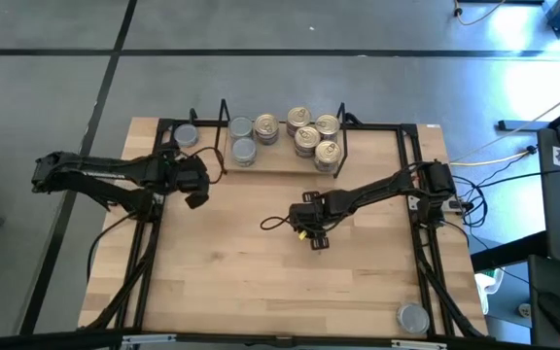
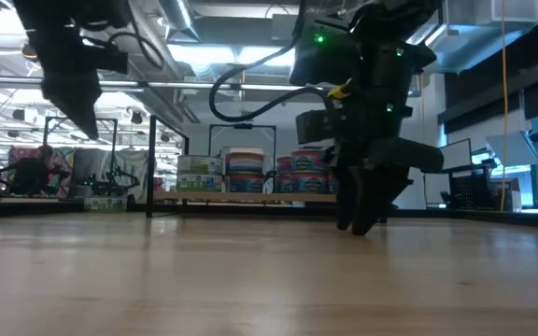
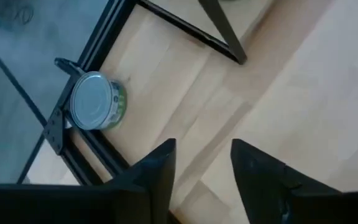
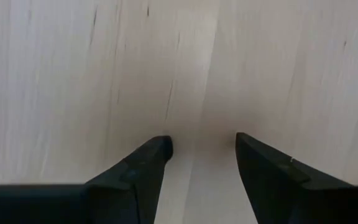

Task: Stack canned seafood by type on shelf
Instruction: Put the green tuna can on the shelf

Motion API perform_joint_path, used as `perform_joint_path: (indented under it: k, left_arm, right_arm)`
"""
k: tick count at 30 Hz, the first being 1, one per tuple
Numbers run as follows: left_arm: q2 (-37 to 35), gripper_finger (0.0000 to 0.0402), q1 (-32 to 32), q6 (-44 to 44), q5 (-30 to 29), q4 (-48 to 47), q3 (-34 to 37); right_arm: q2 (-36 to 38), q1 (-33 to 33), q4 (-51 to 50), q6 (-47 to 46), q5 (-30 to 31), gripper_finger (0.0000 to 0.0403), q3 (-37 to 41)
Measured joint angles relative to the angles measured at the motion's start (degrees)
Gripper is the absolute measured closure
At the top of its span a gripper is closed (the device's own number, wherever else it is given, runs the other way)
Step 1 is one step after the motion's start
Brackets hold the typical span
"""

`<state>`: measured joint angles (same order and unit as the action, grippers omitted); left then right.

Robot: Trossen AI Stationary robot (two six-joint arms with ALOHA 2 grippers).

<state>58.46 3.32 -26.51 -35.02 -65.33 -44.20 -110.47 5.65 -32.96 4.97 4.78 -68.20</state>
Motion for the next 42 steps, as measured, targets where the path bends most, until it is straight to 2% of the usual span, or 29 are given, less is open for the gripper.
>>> perform_joint_path:
  k: [7,13,18,21,26,31,34,42]
  left_arm:
    - [6.5,0.0311,6.5,0.0,0.1,-0.1,0.0]
    - [14.4,0.0361,14.7,0.7,0.7,0.2,0.0]
    - [16.2,0.0396,17.0,1.4,1.7,1.4,0.0]
    - [16.0,0.0396,18.2,-0.5,1.5,3.5,0.0]
    - [15.8,0.0393,19.4,-5.1,0.1,12.9,2.8]
    - [15.7,0.0399,23.9,-9.4,-9.5,14.3,5.5]
    - [15.7,0.0396,26.9,-8.5,-9.6,18.4,7.0]
    - [15.7,0.0395,34.7,2.2,-8.8,32.8,11.0]
  right_arm:
    - [-0.1,0.0,2.2,0.2,0.2,0.021,0.0]
    - [-0.2,0.0,2.4,0.2,0.2,0.021,0.0]
    - [-0.2,0.0,2.1,0.9,0.2,0.021,0.0]
    - [-0.2,0.0,2.0,1.6,0.2,0.021,0.0]
    - [-0.2,0.0,2.0,2.4,0.1,0.021,0.0]
    - [-0.2,-0.1,1.9,2.8,-2.6,0.021,0.0]
    - [-0.2,0.0,2.0,3.2,-2.5,0.021,0.0]
    - [-0.2,0.0,2.4,3.2,-2.7,0.021,0.0]
